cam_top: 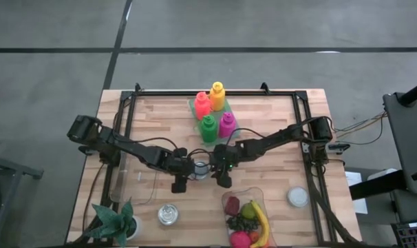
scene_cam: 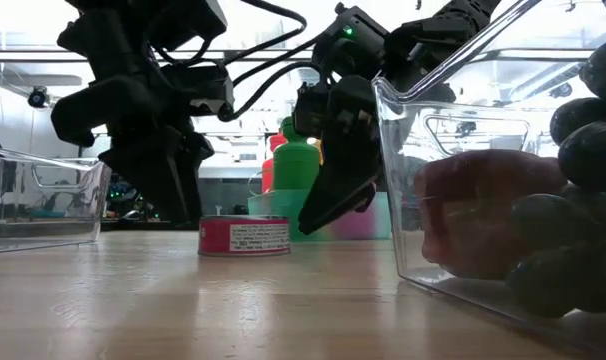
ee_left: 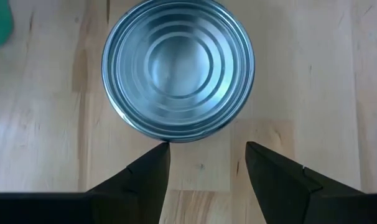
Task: Pick & Place Food Item
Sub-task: Put the red tuna can into the top transparent bin
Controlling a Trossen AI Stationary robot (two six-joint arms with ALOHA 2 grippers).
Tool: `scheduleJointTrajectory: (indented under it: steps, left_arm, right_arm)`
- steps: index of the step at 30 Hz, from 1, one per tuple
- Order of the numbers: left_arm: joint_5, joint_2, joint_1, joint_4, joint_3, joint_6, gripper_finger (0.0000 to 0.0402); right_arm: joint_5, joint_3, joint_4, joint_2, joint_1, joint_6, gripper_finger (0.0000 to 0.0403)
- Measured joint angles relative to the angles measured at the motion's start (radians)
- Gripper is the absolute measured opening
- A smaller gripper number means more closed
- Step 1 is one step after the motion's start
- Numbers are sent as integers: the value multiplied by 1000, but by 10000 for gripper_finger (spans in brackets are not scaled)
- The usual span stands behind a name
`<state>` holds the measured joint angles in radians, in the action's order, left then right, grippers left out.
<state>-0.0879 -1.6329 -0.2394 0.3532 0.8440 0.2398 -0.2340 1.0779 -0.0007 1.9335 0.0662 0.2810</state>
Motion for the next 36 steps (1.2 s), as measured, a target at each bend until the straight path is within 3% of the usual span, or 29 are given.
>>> scheduleJointTrajectory:
  steps: [16,28,36]
  left_arm:
    - [3,-1,0,-23,0,3,214]
    - [3,-1,0,-16,-3,4,213]
    - [3,-1,0,-19,-3,4,213]
  right_arm:
    - [54,-16,34,3,0,-4,134]
    - [53,33,49,131,17,49,134]
    - [54,33,36,84,18,0,134]
